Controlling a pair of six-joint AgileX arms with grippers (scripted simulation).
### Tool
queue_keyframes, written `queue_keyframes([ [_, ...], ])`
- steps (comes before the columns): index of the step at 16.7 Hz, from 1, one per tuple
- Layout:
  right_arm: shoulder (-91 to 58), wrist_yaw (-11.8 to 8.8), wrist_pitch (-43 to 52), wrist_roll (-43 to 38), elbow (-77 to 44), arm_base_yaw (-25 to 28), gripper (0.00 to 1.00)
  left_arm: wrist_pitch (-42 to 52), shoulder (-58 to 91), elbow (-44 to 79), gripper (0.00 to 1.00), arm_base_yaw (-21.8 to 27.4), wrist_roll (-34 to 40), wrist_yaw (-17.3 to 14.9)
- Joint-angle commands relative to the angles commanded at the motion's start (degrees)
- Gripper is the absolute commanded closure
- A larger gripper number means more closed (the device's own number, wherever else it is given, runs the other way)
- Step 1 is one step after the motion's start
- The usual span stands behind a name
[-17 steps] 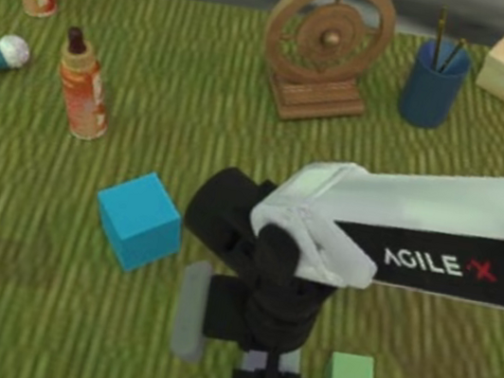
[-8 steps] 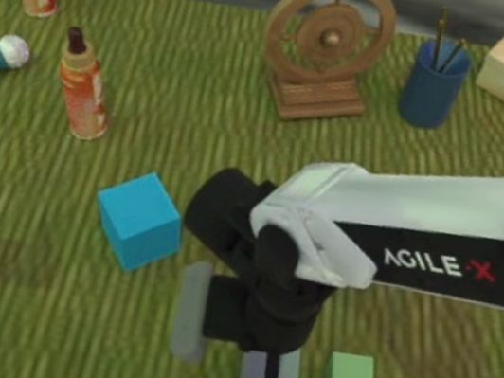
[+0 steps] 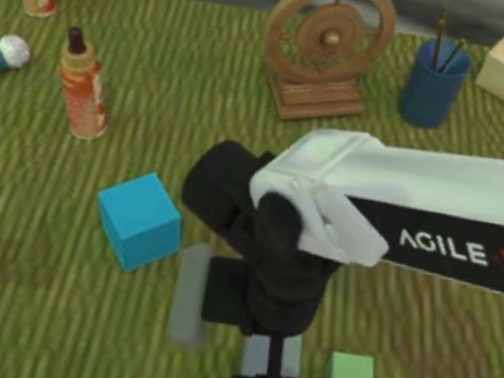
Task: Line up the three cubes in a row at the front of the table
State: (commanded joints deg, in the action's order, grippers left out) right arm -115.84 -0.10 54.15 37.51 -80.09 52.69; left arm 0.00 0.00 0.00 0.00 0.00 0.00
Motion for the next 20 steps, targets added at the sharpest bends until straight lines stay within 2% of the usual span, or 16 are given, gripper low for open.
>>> queue_keyframes([
  [4,2.9,-0.1,6.2,-0.1,-3.6,0.0,0.0,0.0,0.0,0.0,0.0,0.0,0.0,0.0],
  [11,4.6,-0.3,5.2,-0.6,-2.5,-1.2,0.0,1.2,1.8,1.7,0.0,0.5,-0.6,0.0],
  [15,15.2,-1.4,-1.8,-3.8,4.9,-6.5,0.0,7.9,12.6,11.9,0.0,3.2,-4.1,0.0],
  [20,40.7,-3.0,-15.7,-11.5,22.6,-18.3,0.0,22.0,39.4,32.0,0.0,8.5,-11.0,0.1],
])
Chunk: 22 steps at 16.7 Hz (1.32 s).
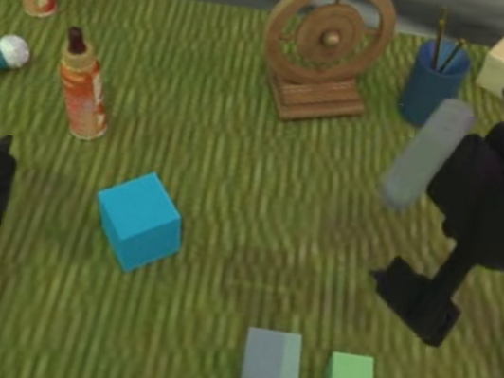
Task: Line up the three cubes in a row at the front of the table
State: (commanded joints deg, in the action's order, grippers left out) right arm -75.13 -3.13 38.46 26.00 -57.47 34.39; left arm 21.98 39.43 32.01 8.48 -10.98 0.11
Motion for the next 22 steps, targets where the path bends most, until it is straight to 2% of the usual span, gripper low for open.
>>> queue_keyframes([
  [5,31.4,-0.4,-15.3,-10.4,23.5,-14.2,0.0,16.3,32.9,21.5,0.0,6.1,-7.7,-0.1],
  [12,63.6,1.6,-32.1,-21.9,49.2,-29.0,0.0,34.1,65.9,46.7,0.0,13.0,-16.5,-0.3],
  [16,73.6,2.9,-37.6,-25.4,56.4,-33.2,0.0,39.0,75.8,55.0,0.0,15.1,-19.2,-0.2],
  [22,75.1,3.1,-38.5,-26.0,57.5,-33.8,0.0,39.7,77.0,56.2,0.0,15.1,-19.6,-0.2],
])
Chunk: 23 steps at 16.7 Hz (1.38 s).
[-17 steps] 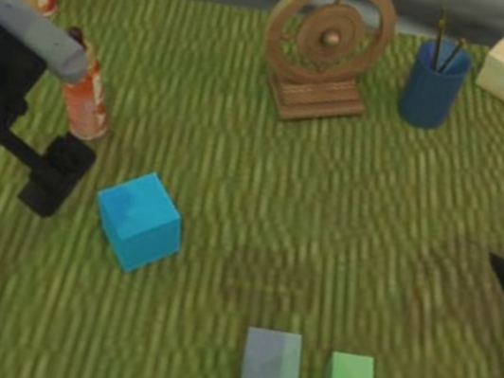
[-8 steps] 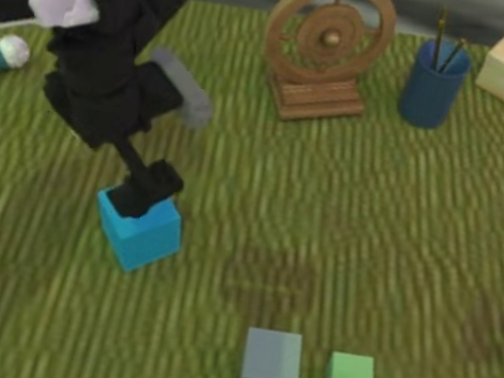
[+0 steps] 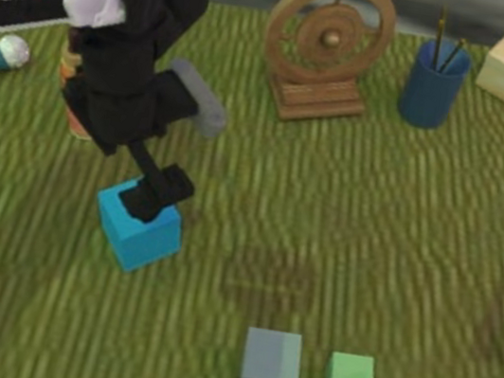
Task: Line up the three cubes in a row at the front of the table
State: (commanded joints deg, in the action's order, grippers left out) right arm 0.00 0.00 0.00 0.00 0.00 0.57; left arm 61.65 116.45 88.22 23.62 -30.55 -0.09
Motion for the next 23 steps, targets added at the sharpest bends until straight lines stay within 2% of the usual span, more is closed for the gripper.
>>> queue_keyframes([
  [3,0.0,0.0,0.0,0.0,0.0,0.0,0.0,-2.3,1.0,-1.5,0.0,0.2,-0.2,0.0],
  [9,0.0,0.0,0.0,0.0,0.0,0.0,0.0,-16.1,7.0,-8.8,0.0,0.2,-0.2,-0.1],
  [14,0.0,0.0,0.0,0.0,0.0,0.0,0.0,-17.6,8.0,-9.8,0.0,0.2,-0.3,-0.1],
  [23,0.0,0.0,0.0,0.0,0.0,0.0,0.0,-17.6,8.0,-9.8,0.68,0.2,-0.3,-0.1],
])
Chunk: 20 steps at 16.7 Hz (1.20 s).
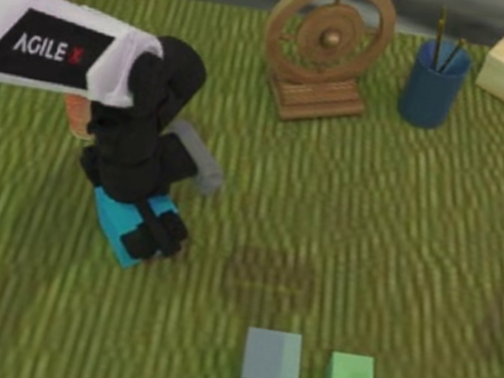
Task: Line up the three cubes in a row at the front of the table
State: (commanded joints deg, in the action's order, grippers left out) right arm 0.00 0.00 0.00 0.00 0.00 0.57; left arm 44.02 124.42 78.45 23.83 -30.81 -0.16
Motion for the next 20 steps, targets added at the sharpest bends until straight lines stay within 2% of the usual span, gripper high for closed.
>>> queue_keyframes([
  [4,0.0,0.0,0.0,0.0,0.0,0.0,0.0,0.0,0.0,0.0,0.98,0.0,0.0,0.0],
  [5,0.0,0.0,0.0,0.0,0.0,0.0,0.0,0.0,0.0,0.0,1.0,0.0,0.0,0.0],
  [14,0.0,0.0,0.0,0.0,0.0,0.0,0.0,0.5,-0.7,0.2,1.0,0.0,0.0,-0.2],
  [20,0.0,0.0,0.0,0.0,0.0,0.0,0.0,11.4,-5.2,5.8,1.0,-0.8,0.2,-0.1],
])
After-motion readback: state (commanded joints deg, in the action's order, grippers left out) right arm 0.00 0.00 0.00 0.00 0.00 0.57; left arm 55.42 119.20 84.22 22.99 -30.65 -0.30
